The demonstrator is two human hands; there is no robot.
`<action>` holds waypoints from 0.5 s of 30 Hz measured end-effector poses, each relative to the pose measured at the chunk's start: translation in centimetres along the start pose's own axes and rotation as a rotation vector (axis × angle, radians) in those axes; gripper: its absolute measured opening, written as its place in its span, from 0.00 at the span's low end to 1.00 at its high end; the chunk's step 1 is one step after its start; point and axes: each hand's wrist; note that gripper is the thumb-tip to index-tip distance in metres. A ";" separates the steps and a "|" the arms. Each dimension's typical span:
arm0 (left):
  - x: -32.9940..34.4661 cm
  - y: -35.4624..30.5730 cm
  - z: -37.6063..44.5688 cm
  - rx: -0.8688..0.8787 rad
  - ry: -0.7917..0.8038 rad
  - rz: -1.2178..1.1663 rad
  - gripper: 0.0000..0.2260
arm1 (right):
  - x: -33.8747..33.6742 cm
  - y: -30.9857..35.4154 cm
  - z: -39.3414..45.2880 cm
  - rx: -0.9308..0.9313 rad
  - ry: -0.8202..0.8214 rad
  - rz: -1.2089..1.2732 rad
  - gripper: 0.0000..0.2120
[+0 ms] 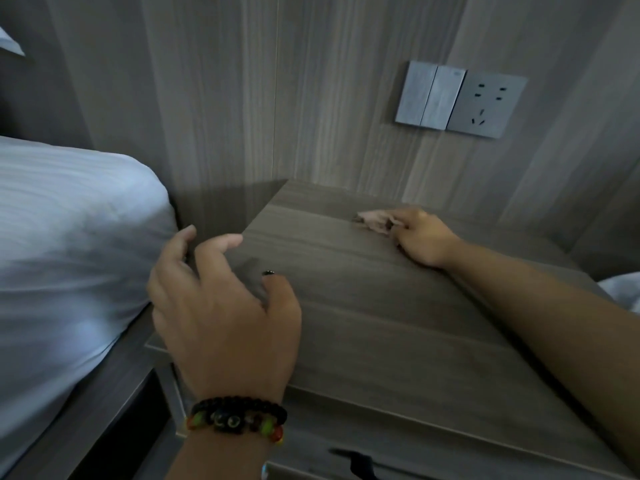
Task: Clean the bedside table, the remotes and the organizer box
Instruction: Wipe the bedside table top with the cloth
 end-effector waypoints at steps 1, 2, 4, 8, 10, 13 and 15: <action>0.0 0.1 0.1 -0.002 0.000 -0.002 0.20 | 0.6 -0.6 1.8 0.110 -0.028 -0.063 0.17; 0.1 0.1 0.3 -0.005 -0.001 -0.007 0.20 | 1.1 -0.5 3.3 0.204 -0.052 -0.149 0.17; 0.2 0.3 0.4 -0.019 -0.014 -0.030 0.18 | 2.4 0.7 5.2 0.316 -0.100 -0.306 0.18; -0.1 0.1 0.3 -0.025 -0.043 -0.089 0.17 | 5.3 6.1 3.7 0.062 -0.046 -0.213 0.20; -0.2 0.2 0.3 -0.026 -0.040 -0.098 0.17 | 5.1 9.1 -1.1 -0.221 -0.012 -0.079 0.21; -0.2 0.3 0.3 -0.036 -0.033 -0.106 0.18 | 1.8 11.0 -10.5 -0.480 0.029 0.119 0.19; -0.4 0.1 0.1 -0.011 -0.017 -0.129 0.17 | -1.2 9.5 -14.4 -0.507 0.053 0.164 0.22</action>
Point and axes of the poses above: each hand's wrist, its own z-axis towards the middle knuckle, its own x-axis out of the palm, y = z × x, and after that the axes turned 9 degrees about -y, right-handed
